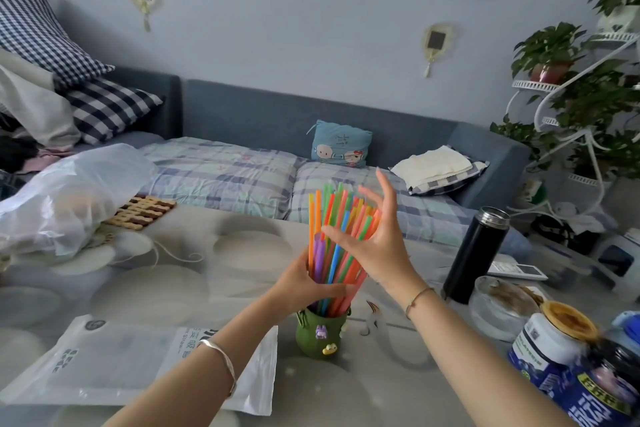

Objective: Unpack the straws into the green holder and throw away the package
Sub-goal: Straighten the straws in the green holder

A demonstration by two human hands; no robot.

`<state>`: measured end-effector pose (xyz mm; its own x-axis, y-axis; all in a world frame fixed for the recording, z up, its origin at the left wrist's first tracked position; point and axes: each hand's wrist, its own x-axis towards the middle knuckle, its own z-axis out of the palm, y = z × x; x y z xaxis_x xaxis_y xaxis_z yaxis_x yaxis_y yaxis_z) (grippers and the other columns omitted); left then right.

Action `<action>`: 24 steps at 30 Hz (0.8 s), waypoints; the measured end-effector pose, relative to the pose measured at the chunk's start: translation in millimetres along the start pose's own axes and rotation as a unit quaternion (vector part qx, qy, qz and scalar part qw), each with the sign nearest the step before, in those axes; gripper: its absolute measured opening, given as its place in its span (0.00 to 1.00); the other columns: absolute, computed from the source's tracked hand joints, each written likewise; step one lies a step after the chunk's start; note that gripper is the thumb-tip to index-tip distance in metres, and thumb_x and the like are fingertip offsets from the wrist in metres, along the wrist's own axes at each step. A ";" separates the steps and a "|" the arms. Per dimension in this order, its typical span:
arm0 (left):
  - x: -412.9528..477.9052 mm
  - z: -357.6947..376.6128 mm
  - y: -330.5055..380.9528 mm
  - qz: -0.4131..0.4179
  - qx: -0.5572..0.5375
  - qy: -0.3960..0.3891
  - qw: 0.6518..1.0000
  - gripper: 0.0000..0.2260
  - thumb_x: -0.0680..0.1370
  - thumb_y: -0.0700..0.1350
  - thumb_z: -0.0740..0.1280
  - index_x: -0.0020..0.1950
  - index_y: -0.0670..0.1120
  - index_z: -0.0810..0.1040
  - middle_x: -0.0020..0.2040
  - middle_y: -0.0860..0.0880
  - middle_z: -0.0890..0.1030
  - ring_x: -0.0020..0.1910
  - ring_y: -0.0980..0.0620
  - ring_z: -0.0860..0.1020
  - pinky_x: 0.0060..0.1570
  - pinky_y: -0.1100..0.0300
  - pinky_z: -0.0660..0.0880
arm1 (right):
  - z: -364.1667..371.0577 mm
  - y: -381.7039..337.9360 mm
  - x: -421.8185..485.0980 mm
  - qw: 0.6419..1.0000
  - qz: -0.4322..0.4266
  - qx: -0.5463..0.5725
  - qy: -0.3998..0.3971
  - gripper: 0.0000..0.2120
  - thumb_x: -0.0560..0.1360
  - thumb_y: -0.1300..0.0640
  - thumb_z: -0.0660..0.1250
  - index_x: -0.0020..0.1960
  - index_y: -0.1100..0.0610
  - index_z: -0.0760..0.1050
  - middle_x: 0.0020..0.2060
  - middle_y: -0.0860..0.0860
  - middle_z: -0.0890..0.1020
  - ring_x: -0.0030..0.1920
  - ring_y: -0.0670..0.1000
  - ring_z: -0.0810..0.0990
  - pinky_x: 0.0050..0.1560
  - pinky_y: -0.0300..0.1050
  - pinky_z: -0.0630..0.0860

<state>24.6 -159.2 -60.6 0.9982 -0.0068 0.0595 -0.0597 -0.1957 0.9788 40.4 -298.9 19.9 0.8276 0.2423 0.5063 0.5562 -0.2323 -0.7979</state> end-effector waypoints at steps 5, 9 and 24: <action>-7.5 2.9 6.2 0.000 -0.017 0.005 1.000 0.31 0.66 0.42 0.79 0.67 0.46 0.72 0.53 0.55 0.82 0.45 0.66 0.81 0.39 0.73 0.75 | -12.3 -17.6 9.7 0.978 -0.063 -0.194 -0.047 0.32 0.70 0.46 0.71 0.71 0.47 0.64 0.72 0.45 0.65 0.71 0.44 0.64 0.70 0.42 0.62; -22.8 -4.0 5.5 -0.017 0.004 0.015 1.000 0.39 0.65 0.46 0.80 0.71 0.48 0.66 0.58 0.53 0.79 0.53 0.60 0.80 0.48 0.67 0.79 | -21.9 -25.3 0.8 0.967 -0.068 -0.244 -0.035 0.32 0.71 0.44 0.70 0.71 0.48 0.64 0.71 0.46 0.67 0.70 0.45 0.65 0.68 0.40 0.64; -98.0 -57.6 -25.0 -0.058 0.111 0.074 0.989 0.42 0.69 0.49 0.77 0.77 0.48 0.58 0.72 0.48 0.67 0.63 0.52 0.70 0.52 0.64 0.75 | 19.5 -46.6 -77.8 0.954 -0.196 -0.226 -0.029 0.18 0.74 0.50 0.65 0.62 0.53 0.74 0.63 0.49 0.76 0.65 0.47 0.72 0.67 0.42 0.68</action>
<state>-72.0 -97.1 -79.5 0.9856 0.1686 -0.0075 0.0751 -0.3982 0.9142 -51.3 -288.6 11.3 0.5503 0.4437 0.7074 0.8094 -0.4916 -0.3213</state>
